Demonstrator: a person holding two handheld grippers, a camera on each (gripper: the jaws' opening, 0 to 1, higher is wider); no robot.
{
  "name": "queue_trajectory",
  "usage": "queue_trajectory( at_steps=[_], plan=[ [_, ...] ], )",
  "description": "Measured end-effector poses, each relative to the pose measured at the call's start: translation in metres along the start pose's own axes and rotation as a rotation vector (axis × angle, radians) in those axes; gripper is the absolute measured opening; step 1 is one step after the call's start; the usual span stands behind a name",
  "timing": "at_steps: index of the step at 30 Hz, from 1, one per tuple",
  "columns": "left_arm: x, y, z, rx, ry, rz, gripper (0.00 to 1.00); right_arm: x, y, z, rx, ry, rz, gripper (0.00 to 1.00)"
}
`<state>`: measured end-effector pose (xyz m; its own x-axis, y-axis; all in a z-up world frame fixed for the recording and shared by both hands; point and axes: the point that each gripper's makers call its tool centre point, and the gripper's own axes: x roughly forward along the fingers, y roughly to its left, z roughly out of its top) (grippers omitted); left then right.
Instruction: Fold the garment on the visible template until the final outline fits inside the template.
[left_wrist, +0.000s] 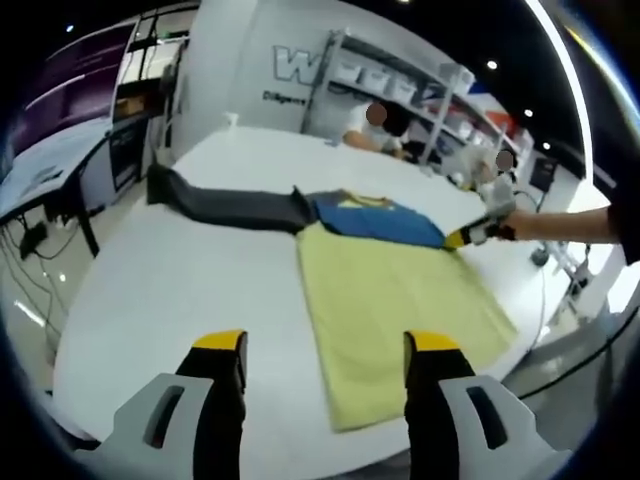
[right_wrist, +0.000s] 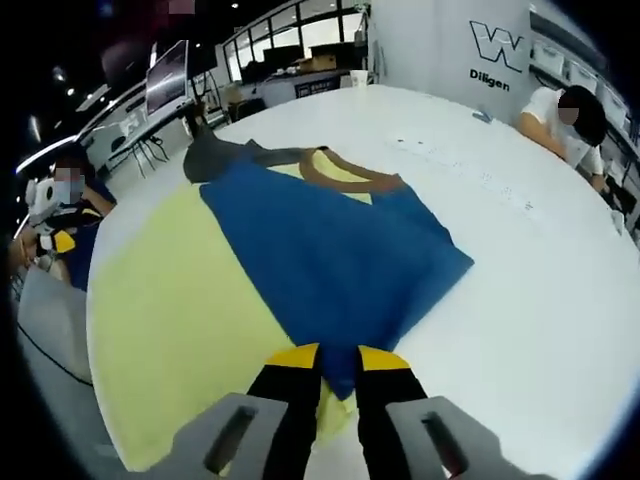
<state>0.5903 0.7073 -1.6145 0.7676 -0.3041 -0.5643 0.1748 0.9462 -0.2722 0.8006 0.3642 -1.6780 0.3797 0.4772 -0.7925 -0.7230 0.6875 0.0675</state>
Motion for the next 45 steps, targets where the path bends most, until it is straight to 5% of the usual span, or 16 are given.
queue_trajectory(
  at_steps=[6,13,26,40,45],
  plan=[
    [0.004,0.009,-0.001,0.030,0.022,-0.002,0.58,-0.027,0.002,0.009,0.031,-0.099,-0.009,0.15],
    [0.014,0.025,0.021,0.062,-0.019,0.033,0.63,-0.053,0.003,0.019,0.064,-0.244,-0.078,0.47],
    [0.024,0.054,0.055,0.108,-0.041,0.077,0.61,-0.103,0.034,0.023,0.085,-0.330,-0.066,0.68],
    [0.054,0.113,0.076,0.137,-0.006,0.134,0.59,-0.165,0.051,0.014,0.198,-0.439,-0.112,0.65],
    [0.058,0.140,0.083,0.057,-0.027,0.183,0.56,-0.183,0.055,0.010,0.234,-0.455,-0.148,0.62]
  ],
)
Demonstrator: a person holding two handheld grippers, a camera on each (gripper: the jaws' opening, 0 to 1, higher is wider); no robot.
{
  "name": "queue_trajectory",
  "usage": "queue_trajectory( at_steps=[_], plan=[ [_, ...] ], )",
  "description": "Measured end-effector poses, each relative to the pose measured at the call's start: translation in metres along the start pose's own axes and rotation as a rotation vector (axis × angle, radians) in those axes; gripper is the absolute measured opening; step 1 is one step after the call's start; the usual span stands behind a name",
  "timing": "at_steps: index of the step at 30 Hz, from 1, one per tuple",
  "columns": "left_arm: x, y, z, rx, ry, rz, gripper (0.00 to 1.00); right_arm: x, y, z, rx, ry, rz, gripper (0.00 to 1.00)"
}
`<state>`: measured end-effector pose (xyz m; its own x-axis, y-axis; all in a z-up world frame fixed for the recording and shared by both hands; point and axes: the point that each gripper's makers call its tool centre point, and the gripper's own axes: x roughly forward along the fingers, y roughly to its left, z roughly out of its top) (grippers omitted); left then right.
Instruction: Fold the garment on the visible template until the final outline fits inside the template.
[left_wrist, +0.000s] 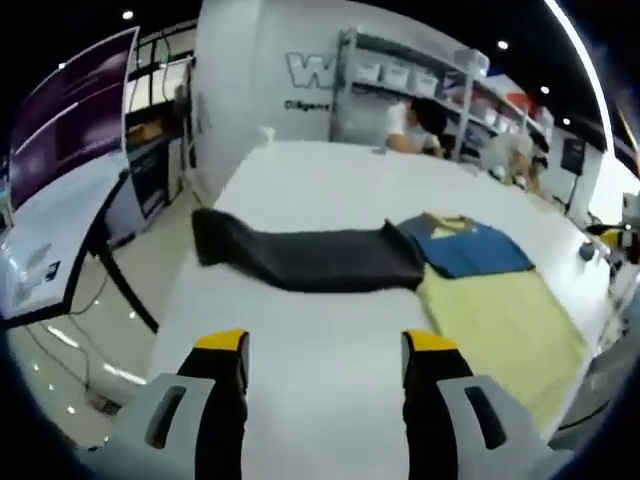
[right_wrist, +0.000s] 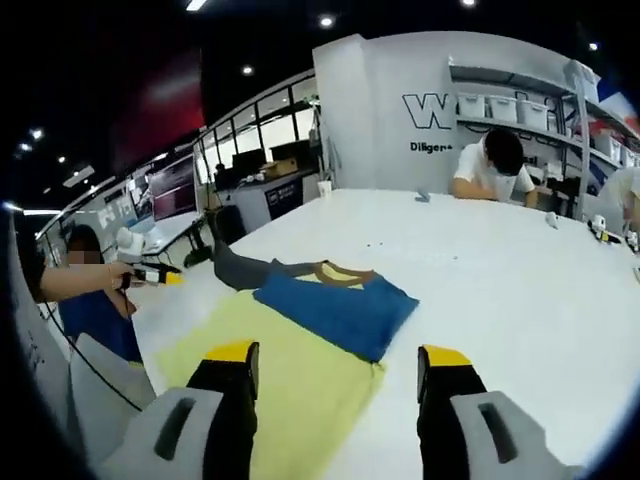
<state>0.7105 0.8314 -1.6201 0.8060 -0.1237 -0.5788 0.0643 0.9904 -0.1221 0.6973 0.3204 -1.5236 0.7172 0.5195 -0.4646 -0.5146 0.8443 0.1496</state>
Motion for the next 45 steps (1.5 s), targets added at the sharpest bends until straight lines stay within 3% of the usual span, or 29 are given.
queue_trajectory(
  at_steps=[2,7,10,15,20,22,26,28,29,31,35,39,45],
  plan=[
    [0.004,0.015,0.001,-0.043,-0.008,0.029,0.56,-0.009,0.004,0.004,0.005,-0.017,-0.010,0.63],
    [0.011,0.023,0.006,-0.048,-0.023,0.044,0.55,-0.022,0.014,0.001,-0.030,-0.001,-0.009,0.63],
    [0.024,0.046,0.015,-0.069,-0.030,0.068,0.54,-0.027,0.020,-0.005,-0.026,0.022,-0.006,0.63],
    [0.035,0.059,0.031,-0.135,-0.081,0.105,0.47,-0.037,0.027,-0.014,0.005,0.053,-0.027,0.59],
    [0.055,0.074,0.046,-0.098,-0.113,0.145,0.42,-0.041,0.027,-0.018,0.013,0.062,-0.037,0.57],
    [0.061,0.084,0.047,-0.109,-0.113,0.161,0.42,-0.041,0.026,-0.024,0.035,0.093,-0.038,0.55],
    [0.071,0.105,0.052,-0.163,-0.125,0.213,0.41,-0.037,0.021,-0.019,0.034,0.093,-0.041,0.54],
    [0.080,0.114,0.049,-0.178,-0.122,0.224,0.39,-0.034,0.020,-0.015,0.038,0.092,-0.043,0.52],
    [0.085,0.120,0.044,-0.183,-0.094,0.239,0.38,-0.032,0.020,-0.012,0.034,0.089,-0.043,0.52],
    [0.088,0.120,0.034,-0.177,-0.089,0.238,0.36,-0.030,0.021,-0.007,0.040,0.080,-0.040,0.52],
    [0.103,0.131,0.038,-0.156,-0.088,0.240,0.27,-0.026,0.020,-0.003,0.048,0.072,-0.029,0.49],
    [0.116,0.137,0.041,-0.169,-0.095,0.241,0.27,-0.026,0.018,-0.007,0.082,0.086,-0.041,0.47],
    [0.109,0.132,0.036,-0.170,-0.067,0.281,0.25,-0.031,0.014,-0.013,0.031,0.132,-0.071,0.45]
  ],
)
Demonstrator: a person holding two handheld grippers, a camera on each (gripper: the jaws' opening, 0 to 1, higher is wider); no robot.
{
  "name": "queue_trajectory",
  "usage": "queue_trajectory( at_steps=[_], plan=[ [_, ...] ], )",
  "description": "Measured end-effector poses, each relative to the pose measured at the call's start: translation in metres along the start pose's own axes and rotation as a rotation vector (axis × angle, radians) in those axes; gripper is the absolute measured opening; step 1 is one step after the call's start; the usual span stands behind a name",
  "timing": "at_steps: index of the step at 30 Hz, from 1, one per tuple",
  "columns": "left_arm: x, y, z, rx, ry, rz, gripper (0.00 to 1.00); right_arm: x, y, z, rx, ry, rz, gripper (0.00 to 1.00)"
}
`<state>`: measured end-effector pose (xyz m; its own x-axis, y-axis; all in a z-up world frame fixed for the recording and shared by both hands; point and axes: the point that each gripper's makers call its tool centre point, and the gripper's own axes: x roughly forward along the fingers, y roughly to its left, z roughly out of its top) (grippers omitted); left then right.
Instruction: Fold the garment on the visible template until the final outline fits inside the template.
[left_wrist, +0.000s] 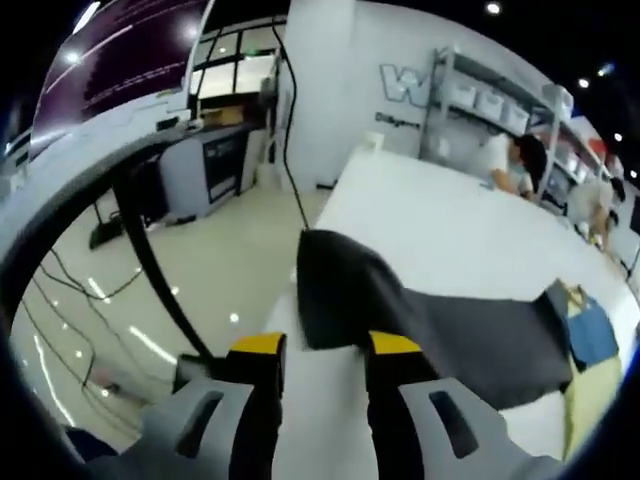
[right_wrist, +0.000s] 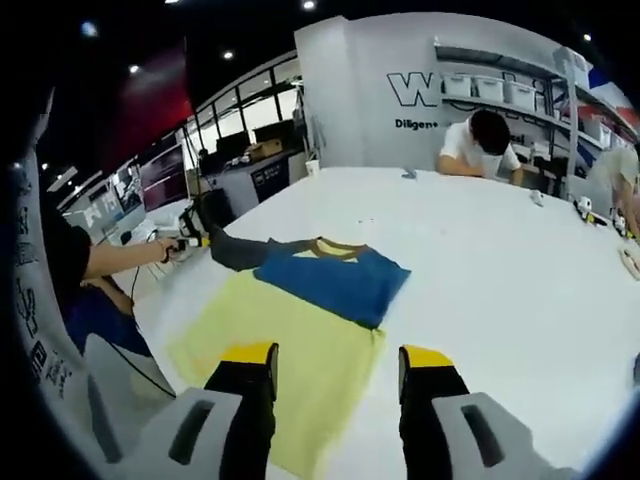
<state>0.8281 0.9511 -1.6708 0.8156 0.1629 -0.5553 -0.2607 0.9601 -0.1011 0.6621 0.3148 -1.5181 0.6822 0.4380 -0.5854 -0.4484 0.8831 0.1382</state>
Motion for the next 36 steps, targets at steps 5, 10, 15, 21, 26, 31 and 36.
queue_trajectory(
  at_steps=[5,10,15,21,26,31,36],
  plan=[
    [0.007,-0.003,0.000,-0.009,0.016,0.006,0.19,0.000,0.001,0.001,0.027,-0.009,-0.002,0.44],
    [0.009,-0.010,-0.001,0.072,0.033,-0.003,0.13,-0.001,-0.002,0.000,0.038,-0.011,-0.009,0.43],
    [0.007,-0.014,0.000,0.104,0.047,0.035,0.09,-0.004,-0.006,-0.012,-0.023,0.059,-0.037,0.41],
    [0.015,0.001,0.013,0.053,0.032,0.040,0.01,-0.003,-0.008,-0.008,0.002,0.025,-0.031,0.39],
    [-0.007,0.002,0.027,0.073,0.013,0.042,0.01,-0.001,-0.009,-0.005,0.004,0.011,-0.030,0.40],
    [-0.015,0.001,0.038,0.079,-0.008,0.031,0.01,0.000,-0.006,-0.001,0.004,-0.012,-0.014,0.42],
    [-0.042,-0.020,0.067,0.114,-0.060,-0.040,0.01,0.000,0.006,-0.001,0.018,-0.047,0.013,0.43]
  ],
)
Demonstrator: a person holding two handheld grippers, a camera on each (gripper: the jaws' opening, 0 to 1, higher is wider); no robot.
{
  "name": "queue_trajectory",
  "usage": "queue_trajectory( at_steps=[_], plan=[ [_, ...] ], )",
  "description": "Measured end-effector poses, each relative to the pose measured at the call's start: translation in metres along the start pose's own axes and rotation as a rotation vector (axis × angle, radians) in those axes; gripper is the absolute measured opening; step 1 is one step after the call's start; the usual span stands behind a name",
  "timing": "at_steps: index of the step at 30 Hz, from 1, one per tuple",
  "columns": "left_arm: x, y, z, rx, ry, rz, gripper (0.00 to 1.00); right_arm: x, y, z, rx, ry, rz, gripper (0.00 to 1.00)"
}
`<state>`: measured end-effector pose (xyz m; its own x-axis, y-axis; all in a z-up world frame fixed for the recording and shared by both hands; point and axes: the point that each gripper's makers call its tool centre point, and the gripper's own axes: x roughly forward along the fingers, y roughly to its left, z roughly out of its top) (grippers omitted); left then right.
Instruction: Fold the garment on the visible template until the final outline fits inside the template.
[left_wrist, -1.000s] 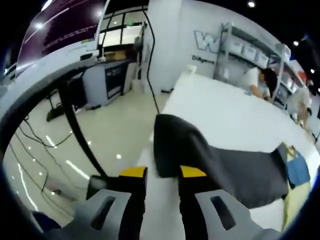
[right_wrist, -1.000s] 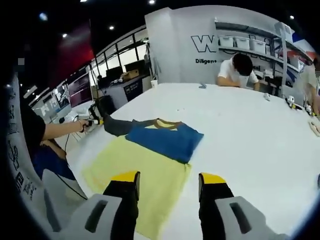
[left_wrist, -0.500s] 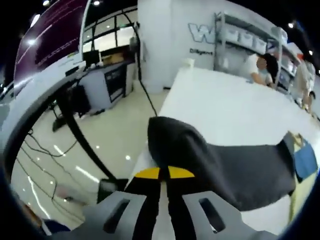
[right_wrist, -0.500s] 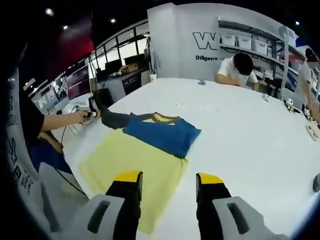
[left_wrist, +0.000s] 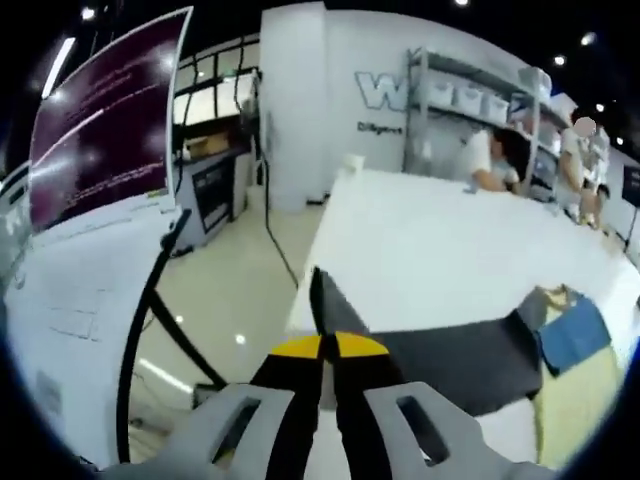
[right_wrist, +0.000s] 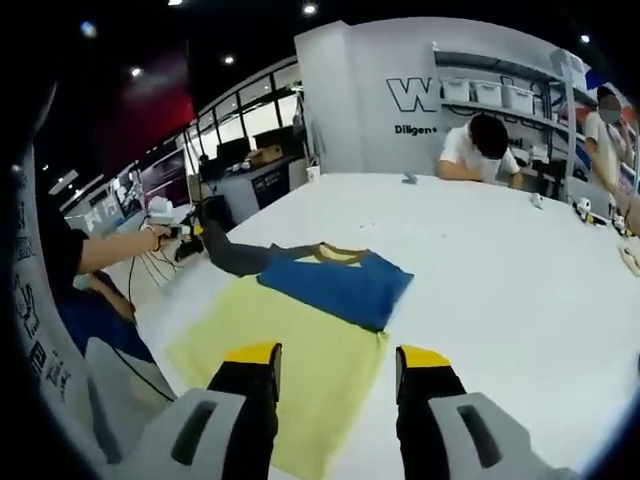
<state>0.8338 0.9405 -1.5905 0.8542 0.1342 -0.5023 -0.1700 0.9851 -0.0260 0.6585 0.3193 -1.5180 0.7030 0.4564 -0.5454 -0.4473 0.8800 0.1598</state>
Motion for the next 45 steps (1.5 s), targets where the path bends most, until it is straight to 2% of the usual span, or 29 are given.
queue_trajectory(
  at_steps=[3,5,8,15,16,19,21,22,23,25,26,27,29,31,32,34,35,38,41,43,45],
  plan=[
    [-0.002,-0.001,0.004,-0.006,-0.002,-0.008,0.00,-0.002,0.002,0.000,0.016,-0.006,0.007,0.43],
    [-0.010,-0.014,0.022,-0.012,-0.030,-0.053,0.00,-0.005,0.005,0.000,0.024,-0.013,0.011,0.43],
    [-0.021,-0.029,0.041,0.016,-0.059,-0.100,0.00,-0.012,0.005,0.000,0.027,-0.028,0.015,0.44],
    [-0.021,-0.032,0.047,0.020,-0.081,-0.114,0.00,-0.015,0.005,-0.001,0.031,-0.038,0.017,0.43],
    [-0.028,-0.045,0.056,0.024,-0.103,-0.138,0.00,-0.016,0.005,-0.001,0.032,-0.040,0.017,0.43],
    [-0.031,-0.053,0.064,0.029,-0.115,-0.155,0.00,-0.019,0.006,-0.003,0.034,-0.045,0.014,0.43],
    [-0.037,-0.068,0.076,0.046,-0.142,-0.183,0.00,-0.021,0.006,-0.005,0.046,-0.057,0.011,0.43],
    [-0.044,-0.080,0.086,0.049,-0.167,-0.204,0.00,-0.024,0.007,-0.005,0.053,-0.070,0.008,0.43],
    [-0.058,-0.102,0.104,0.055,-0.217,-0.251,0.00,-0.027,0.008,-0.004,0.062,-0.084,0.008,0.43],
    [-0.068,-0.118,0.114,0.066,-0.237,-0.285,0.00,-0.030,0.007,-0.004,0.074,-0.100,0.007,0.43],
    [-0.079,-0.139,0.121,0.091,-0.249,-0.326,0.00,-0.035,0.006,0.001,0.115,-0.142,0.015,0.42],
    [-0.083,-0.150,0.127,0.106,-0.259,-0.355,0.00,-0.039,0.005,0.002,0.114,-0.151,0.011,0.42],
    [-0.103,-0.187,0.143,0.114,-0.293,-0.415,0.00,-0.046,0.003,0.002,0.122,-0.180,0.014,0.42],
    [-0.116,-0.229,0.156,0.143,-0.325,-0.498,0.00,-0.049,0.003,-0.003,0.130,-0.181,0.015,0.42],
    [-0.117,-0.234,0.156,0.149,-0.328,-0.506,0.00,-0.050,0.003,-0.004,0.137,-0.181,0.015,0.42],
    [-0.123,-0.258,0.158,0.171,-0.343,-0.542,0.00,-0.053,0.003,-0.005,0.144,-0.194,0.017,0.41],
    [-0.124,-0.261,0.158,0.173,-0.345,-0.545,0.00,-0.054,0.004,-0.005,0.146,-0.195,0.018,0.41],
    [-0.131,-0.293,0.161,0.145,-0.389,-0.628,0.00,-0.059,0.002,-0.009,0.146,-0.194,0.022,0.41],
    [-0.136,-0.319,0.153,0.157,-0.382,-0.678,0.00,-0.064,-0.003,-0.013,0.155,-0.193,0.017,0.40],
    [-0.131,-0.326,0.152,0.157,-0.381,-0.712,0.00,-0.068,-0.006,-0.015,0.161,-0.196,0.008,0.40],
    [-0.136,-0.342,0.145,0.159,-0.376,-0.742,0.00,-0.069,-0.007,-0.017,0.165,-0.195,0.004,0.40]
  ],
)
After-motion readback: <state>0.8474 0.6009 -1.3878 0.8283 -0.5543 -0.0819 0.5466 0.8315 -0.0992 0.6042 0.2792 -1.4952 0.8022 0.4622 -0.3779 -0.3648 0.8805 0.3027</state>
